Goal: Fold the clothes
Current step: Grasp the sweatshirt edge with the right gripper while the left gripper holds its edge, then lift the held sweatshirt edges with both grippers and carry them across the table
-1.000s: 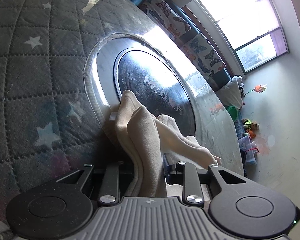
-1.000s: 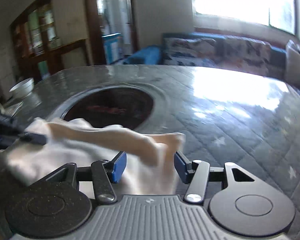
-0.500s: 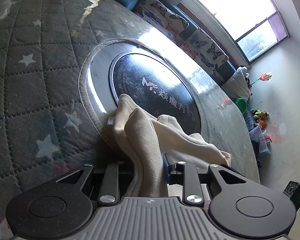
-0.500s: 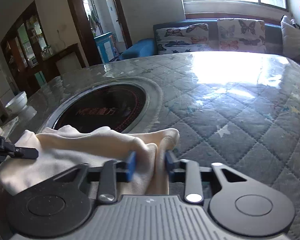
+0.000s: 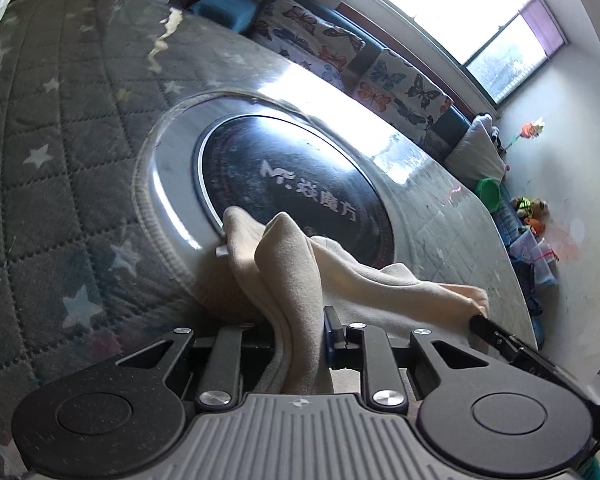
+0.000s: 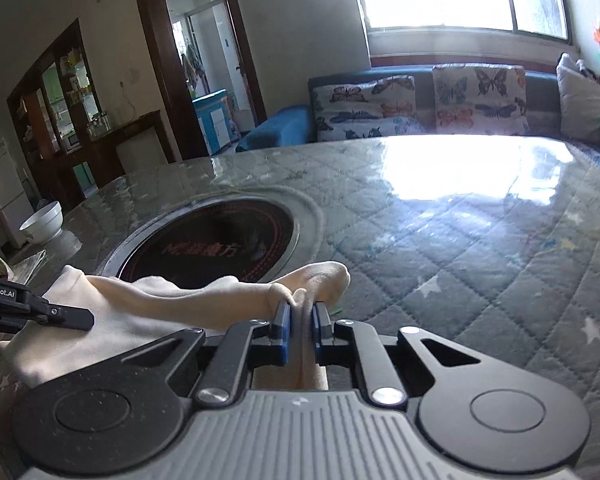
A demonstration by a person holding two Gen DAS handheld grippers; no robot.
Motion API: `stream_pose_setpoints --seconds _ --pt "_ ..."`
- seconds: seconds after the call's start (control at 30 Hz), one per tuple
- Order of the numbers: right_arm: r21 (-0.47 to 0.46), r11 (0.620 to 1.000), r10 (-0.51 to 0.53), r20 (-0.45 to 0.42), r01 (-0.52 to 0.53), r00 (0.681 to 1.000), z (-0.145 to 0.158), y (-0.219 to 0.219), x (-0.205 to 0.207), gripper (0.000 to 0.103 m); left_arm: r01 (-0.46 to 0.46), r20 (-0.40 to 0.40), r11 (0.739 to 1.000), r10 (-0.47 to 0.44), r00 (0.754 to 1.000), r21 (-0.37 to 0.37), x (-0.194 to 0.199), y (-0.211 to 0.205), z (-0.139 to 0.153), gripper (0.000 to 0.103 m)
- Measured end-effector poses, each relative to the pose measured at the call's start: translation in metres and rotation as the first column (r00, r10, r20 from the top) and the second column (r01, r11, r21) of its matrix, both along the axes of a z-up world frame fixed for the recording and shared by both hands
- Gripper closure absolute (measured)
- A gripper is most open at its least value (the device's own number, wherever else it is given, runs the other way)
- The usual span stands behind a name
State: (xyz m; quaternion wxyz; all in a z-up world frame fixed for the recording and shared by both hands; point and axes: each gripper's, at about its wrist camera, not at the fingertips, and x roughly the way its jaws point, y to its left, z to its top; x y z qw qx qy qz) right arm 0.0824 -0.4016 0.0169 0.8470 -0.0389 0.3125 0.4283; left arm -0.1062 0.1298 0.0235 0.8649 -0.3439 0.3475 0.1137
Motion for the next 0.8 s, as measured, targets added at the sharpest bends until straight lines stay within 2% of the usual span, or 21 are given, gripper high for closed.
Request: stream_pose_setpoints --seconds 0.3,0.5,0.57,0.63,0.8 --pt "-0.019 0.999 -0.047 0.029 0.048 0.998 0.009 -0.033 -0.005 0.093 0.073 -0.025 0.997 -0.072 0.997 0.039 0.016 -0.028 0.001 0.082" --pt "-0.05 0.994 -0.095 -0.028 0.093 0.995 -0.011 -0.049 0.002 0.093 0.106 -0.052 0.991 -0.102 0.993 0.079 0.027 -0.041 -0.005 0.082" --pt "-0.048 0.994 -0.104 -0.05 0.102 0.993 -0.018 -0.051 0.004 0.092 0.11 -0.061 0.99 -0.105 0.993 0.093 0.028 -0.043 -0.007 0.081" --pt "-0.04 0.992 -0.118 -0.069 0.116 0.991 -0.023 -0.053 0.007 0.081 0.113 -0.064 0.989 -0.107 0.992 0.1 0.029 -0.044 -0.007 0.081" --pt "0.0 0.99 -0.141 -0.121 0.142 0.982 -0.029 -0.06 0.01 0.077 0.118 -0.065 0.987 -0.112 0.992 0.105 0.029 -0.044 -0.007 0.079"
